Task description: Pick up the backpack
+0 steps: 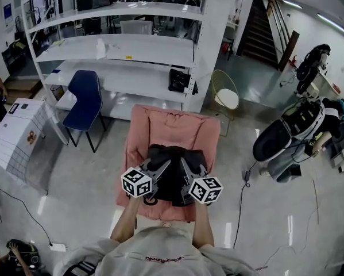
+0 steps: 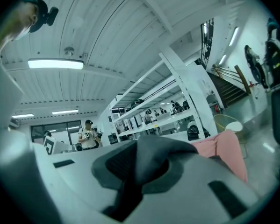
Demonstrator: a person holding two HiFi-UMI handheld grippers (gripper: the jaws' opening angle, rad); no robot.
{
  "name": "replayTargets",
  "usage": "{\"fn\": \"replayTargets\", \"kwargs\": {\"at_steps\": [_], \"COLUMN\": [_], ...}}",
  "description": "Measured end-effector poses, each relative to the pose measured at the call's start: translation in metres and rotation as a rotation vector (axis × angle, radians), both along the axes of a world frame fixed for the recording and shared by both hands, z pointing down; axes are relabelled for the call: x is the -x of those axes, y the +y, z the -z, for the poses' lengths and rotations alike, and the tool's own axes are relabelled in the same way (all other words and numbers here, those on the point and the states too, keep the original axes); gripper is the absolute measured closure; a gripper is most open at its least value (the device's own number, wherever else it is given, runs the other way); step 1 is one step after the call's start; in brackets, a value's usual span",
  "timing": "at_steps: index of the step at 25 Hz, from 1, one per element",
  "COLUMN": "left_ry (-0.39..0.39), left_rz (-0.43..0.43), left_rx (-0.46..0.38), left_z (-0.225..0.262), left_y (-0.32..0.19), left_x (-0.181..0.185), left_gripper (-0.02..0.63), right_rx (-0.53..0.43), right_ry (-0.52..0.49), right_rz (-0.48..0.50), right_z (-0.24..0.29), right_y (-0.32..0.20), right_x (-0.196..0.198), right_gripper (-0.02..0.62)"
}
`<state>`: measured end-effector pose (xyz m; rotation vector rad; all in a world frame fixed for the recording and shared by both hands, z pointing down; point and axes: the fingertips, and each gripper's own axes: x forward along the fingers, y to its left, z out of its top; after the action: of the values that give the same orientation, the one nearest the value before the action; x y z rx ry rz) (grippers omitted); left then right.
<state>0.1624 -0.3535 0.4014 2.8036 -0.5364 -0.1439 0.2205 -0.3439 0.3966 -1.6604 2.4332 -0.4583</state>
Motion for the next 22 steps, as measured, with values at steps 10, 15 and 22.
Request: {"fn": "replayTargets", "kwargs": {"at_steps": [10,15,22], "left_ry": [0.001,0.018,0.029], "left_rz": [-0.048,-0.042,-0.043], "left_rx": [-0.007,-0.002,0.017], "left_z": [0.004,0.001,-0.008], "left_y": [0.071,0.108,0.141], "left_x": [0.042,0.063,0.081], "left_gripper": [0.557,0.557,0.557], "right_rx": [-0.014,-0.014,-0.001], "right_ry": [-0.001,0.013,0.020], "right_rz": [-0.059,-0.065,-0.077], "right_z": [0.004,0.003,-0.007], "right_y": [0.081,0.116,0.151], "right_x": [0.043,0.065,0.082], "right_gripper": [0.541,0.541,0.541]}}
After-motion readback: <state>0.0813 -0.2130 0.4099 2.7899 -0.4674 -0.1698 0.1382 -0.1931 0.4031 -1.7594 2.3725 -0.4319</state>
